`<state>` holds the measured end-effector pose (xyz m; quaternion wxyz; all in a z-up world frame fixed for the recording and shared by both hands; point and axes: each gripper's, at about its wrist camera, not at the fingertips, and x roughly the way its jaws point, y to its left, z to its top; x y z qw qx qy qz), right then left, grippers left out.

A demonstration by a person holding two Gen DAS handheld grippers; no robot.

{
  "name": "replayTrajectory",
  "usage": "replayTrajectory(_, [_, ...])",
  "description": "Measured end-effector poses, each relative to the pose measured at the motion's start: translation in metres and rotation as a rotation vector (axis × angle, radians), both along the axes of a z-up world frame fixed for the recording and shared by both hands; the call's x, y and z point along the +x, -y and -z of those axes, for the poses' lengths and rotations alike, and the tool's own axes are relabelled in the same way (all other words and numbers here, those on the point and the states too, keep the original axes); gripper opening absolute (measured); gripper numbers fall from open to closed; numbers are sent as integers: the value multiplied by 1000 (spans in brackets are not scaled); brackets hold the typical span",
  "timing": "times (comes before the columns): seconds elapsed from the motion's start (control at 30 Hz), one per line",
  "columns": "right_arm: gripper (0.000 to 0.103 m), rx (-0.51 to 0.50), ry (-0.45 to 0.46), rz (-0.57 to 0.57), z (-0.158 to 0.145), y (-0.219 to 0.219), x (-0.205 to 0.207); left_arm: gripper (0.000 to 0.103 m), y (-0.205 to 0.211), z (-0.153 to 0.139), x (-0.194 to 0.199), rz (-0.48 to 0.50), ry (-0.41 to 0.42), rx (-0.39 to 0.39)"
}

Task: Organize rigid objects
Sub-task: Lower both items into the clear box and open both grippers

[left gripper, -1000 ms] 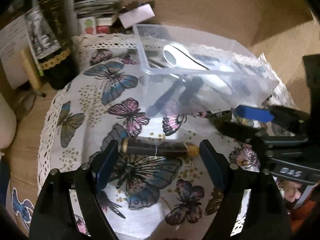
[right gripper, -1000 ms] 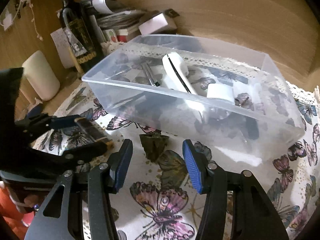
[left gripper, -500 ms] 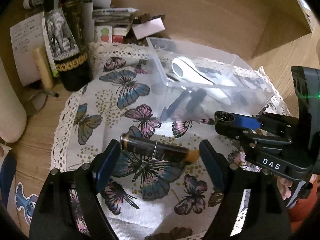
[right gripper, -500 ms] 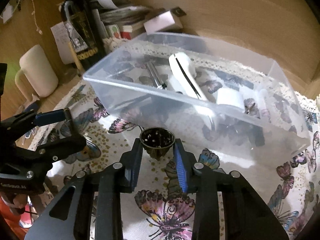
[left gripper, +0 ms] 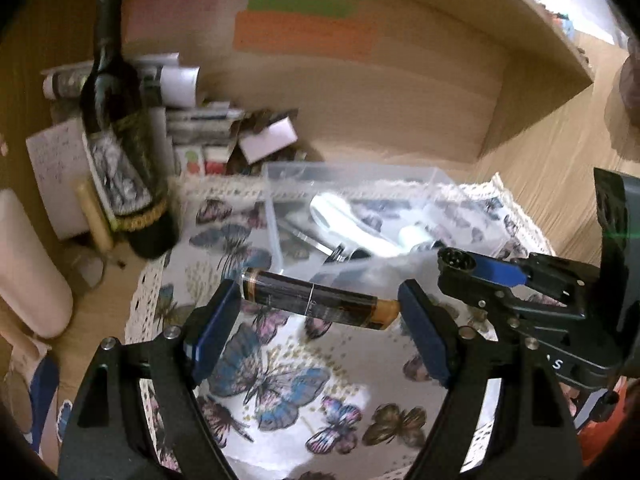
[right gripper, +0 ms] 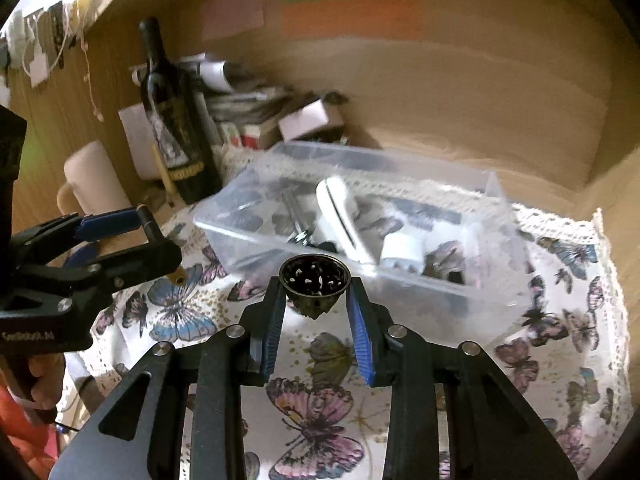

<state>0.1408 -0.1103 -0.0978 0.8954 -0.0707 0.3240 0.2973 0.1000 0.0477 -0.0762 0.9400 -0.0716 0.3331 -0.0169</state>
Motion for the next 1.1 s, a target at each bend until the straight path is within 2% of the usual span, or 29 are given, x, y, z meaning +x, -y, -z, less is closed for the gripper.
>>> replayTrajectory(0.37, [29, 52, 84, 65, -27, 33, 12, 81, 15, -26, 24, 0, 75, -2])
replayTrajectory(0.53, [29, 64, 93, 97, -31, 41, 29, 81, 17, -29, 41, -21, 80, 0])
replayTrajectory(0.7, [29, 55, 57, 112, -19, 42, 47, 81, 19, -19, 61, -28, 46, -7])
replayTrajectory(0.9, [29, 26, -6, 121, 2, 38, 62, 81, 25, 3, 85, -17, -26, -8])
replayTrajectory(1.1, [29, 9, -32, 129, 10, 36, 70, 81, 27, 24, 103, -15, -91, -15])
